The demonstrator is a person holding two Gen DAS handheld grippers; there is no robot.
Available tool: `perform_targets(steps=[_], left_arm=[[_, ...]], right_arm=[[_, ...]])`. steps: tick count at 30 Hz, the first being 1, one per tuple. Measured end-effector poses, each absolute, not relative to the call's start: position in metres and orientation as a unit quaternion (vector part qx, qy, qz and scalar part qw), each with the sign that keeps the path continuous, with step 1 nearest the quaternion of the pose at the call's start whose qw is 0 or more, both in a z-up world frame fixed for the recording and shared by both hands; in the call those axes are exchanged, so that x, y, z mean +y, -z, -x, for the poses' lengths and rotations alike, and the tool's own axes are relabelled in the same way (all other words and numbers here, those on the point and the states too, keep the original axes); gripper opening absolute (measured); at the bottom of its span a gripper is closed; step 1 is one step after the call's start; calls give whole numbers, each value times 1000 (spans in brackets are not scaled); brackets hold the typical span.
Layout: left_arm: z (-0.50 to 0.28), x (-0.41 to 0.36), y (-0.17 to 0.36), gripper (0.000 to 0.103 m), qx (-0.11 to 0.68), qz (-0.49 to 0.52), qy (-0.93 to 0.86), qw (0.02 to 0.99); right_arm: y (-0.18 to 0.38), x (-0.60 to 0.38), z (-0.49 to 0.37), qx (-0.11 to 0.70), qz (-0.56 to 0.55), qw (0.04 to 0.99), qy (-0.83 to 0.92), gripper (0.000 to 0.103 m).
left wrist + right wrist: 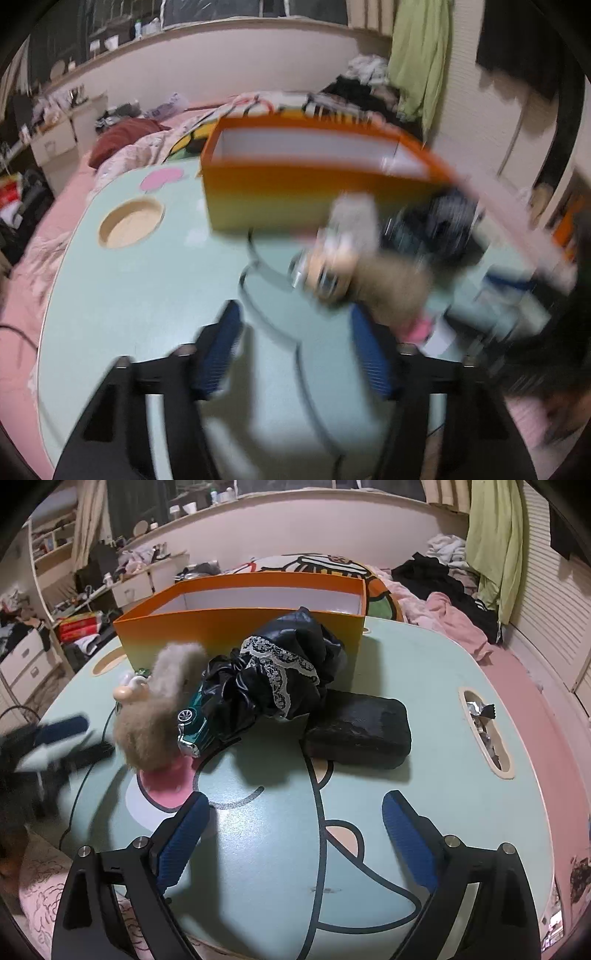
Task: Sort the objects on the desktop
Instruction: 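Grasp the black lace fabric in the box with the right gripper, place it on the table, then grasp the clear plastic bag in the box with the left gripper, place it on the table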
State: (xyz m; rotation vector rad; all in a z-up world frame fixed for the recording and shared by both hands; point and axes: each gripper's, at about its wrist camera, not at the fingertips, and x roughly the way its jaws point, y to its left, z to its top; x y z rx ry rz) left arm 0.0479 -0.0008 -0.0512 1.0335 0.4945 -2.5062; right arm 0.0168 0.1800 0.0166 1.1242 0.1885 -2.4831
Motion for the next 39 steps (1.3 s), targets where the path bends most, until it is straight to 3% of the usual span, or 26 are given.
perform_targets(steps=[3, 7, 11, 19, 20, 21, 27, 32, 39], left_arm=[[-19, -16, 8, 47, 211, -341, 904, 149], [60, -31, -19, 48, 221, -383, 890, 109], [157, -41, 11, 48, 275, -485, 826, 80], [230, -39, 62, 45, 268, -554, 777, 133], [230, -41, 65, 45, 279, -547, 779, 126], [228, -41, 63, 30, 275, -545, 781, 128], [178, -40, 20, 30, 278, -468, 835, 83], [62, -34, -38, 30, 285, -357, 888, 53], [-43, -44, -1, 31, 315, -329, 882, 121]], right_arm=[[-17, 180, -17, 68, -403, 203, 890, 95], [-17, 180, -18, 67, -403, 204, 890, 96], [-17, 180, -19, 67, -402, 206, 890, 96], [-18, 180, -22, 65, -400, 210, 890, 96], [-18, 181, -21, 63, -401, 210, 889, 96], [-18, 181, -21, 62, -401, 211, 889, 96], [-19, 179, -23, 64, -400, 211, 890, 96], [-19, 178, -23, 64, -400, 212, 890, 96], [-19, 179, -22, 64, -400, 212, 889, 96]])
